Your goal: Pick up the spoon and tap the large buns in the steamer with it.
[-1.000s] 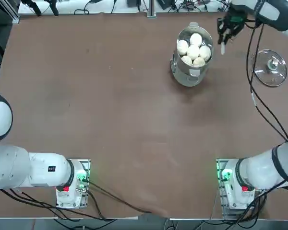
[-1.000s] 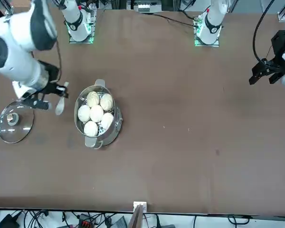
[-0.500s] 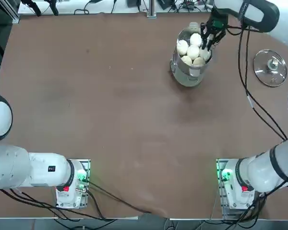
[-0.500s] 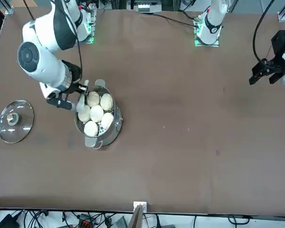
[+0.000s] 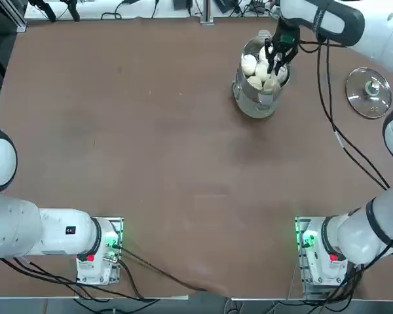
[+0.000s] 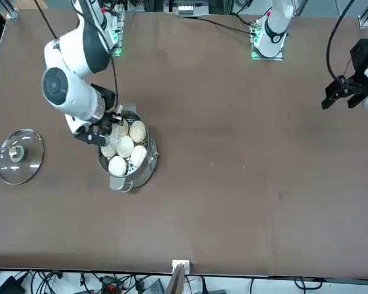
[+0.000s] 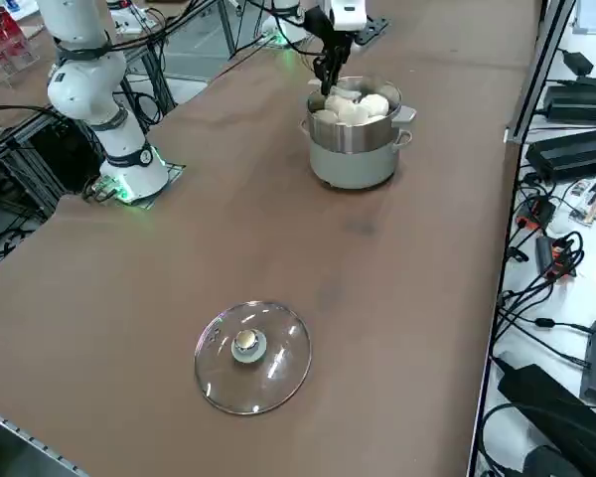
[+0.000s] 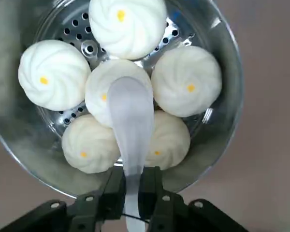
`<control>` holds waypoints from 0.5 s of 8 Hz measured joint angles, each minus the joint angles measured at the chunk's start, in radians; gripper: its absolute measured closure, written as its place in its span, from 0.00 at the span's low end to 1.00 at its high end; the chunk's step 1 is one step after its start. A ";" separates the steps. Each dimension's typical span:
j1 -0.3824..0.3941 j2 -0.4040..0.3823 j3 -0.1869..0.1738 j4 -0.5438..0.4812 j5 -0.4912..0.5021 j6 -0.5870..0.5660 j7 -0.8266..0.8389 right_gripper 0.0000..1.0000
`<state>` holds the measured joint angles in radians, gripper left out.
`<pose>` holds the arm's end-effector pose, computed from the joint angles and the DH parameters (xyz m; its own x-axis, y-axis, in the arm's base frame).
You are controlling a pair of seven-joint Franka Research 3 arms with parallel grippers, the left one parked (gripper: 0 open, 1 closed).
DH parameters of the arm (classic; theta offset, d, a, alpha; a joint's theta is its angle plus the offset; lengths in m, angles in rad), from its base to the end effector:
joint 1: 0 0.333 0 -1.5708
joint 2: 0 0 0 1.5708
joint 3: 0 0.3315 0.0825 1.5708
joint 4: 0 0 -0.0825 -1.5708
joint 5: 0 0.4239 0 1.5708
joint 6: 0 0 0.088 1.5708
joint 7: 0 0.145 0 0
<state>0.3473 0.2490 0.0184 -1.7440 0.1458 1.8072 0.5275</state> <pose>0.5938 0.2455 0.3780 0.9524 -0.1995 -0.2307 -0.2106 -0.9773 -0.0242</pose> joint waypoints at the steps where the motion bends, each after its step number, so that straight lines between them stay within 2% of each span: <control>1: 0.008 0.013 0.000 0.011 0.000 0.000 0.000 0.82; 4: 0.018 0.060 0.000 0.031 0.015 0.015 0.000 0.82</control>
<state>0.3655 0.3093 0.0185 -1.7125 0.1612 1.8220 0.5275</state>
